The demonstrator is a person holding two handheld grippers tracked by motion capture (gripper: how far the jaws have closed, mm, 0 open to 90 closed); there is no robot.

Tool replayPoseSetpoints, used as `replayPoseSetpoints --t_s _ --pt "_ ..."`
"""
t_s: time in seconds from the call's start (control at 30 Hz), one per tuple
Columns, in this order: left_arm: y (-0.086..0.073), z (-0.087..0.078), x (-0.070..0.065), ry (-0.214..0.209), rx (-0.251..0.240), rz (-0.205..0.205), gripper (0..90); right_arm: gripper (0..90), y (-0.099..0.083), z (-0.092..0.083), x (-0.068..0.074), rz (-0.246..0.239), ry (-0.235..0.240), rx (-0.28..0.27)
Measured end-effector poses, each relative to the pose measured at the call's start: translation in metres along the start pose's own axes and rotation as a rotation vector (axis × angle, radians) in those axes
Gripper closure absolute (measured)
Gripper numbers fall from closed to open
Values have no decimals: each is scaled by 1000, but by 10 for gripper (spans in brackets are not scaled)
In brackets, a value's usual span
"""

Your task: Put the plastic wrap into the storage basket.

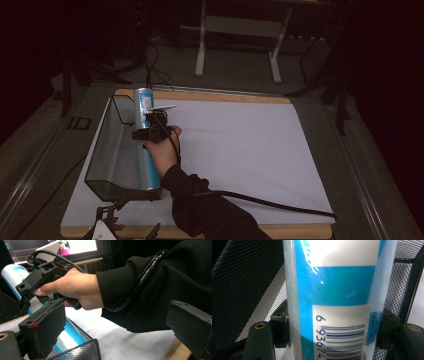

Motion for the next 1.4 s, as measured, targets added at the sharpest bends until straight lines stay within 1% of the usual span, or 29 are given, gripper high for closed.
replayPoseSetpoints --t_s 0.17,0.27,0.33,0.43,0.5,0.6,0.63,0.73,0.9,0.93,0.97,1.0,1.03,1.1,1.17,1.2,1.23,1.27,1.3,1.33,1.4 --pt "0 1 0 -2 2 -5 36 317 0 7 -6 16 4 -5" --pt "0 0 0 -2 1 -5 37 316 -1 12 -11 36 2 -10" --pt "0 0 1 -3 0 -6 36 316 -1 15 -14 52 5 -3" --pt "0 1 1 -4 1 -9 36 315 -4 19 -16 56 7 3" --pt "0 1 1 -5 1 -9 36 314 -4 21 -16 60 2 -6" --pt "0 1 0 -7 2 -9 36 312 -6 22 -20 74 2 -16" --pt "0 1 0 -7 3 -10 36 311 -7 22 -22 75 4 -23" --pt "0 1 0 -9 7 -12 36 307 -7 23 -20 54 -11 -26" --pt "0 2 1 -11 10 -12 36 304 -8 23 -20 47 -9 -28" --pt "0 2 0 -12 10 -11 36 295 -6 23 -20 30 -11 -16" --pt "0 2 0 -13 9 -11 36 288 -6 23 -20 22 -12 -18" --pt "0 2 0 -13 9 -11 36 276 -6 23 -20 1 -16 -15" --pt "0 1 0 -12 8 -12 36 262 -6 22 -19 -30 -20 -11" --pt "0 1 1 -12 9 -13 36 217 -5 21 -18 -54 -16 -11" --pt "0 2 1 -13 11 -12 36 177 -4 21 -17 -89 -8 20" --pt "0 2 1 -13 11 -12 36 161 -4 21 -15 -106 -15 27" --pt "0 2 0 -14 10 -12 36 143 -3 21 -15 -120 -11 33" --pt "0 2 0 -14 10 -12 36 143 -3 21 -15 -120 -11 33" --pt "0 1 0 -15 8 -13 36 133 -3 19 -13 -162 -27 35" --pt "0 1 0 -15 9 -13 36 131 -2 17 -12 -178 -37 30" --pt "0 1 1 -15 9 -14 36 126 -1 11 -10 -238 -65 15"
Point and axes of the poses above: each handheld gripper's, and its own axes: z roughly forward along the jaws, y roughly out of its top, x roughly to its left, the point moved 1 cm from there along z, roughly forward along the jaws, and after that the axes turned 14 degrees about y, right-handed, at the moved point
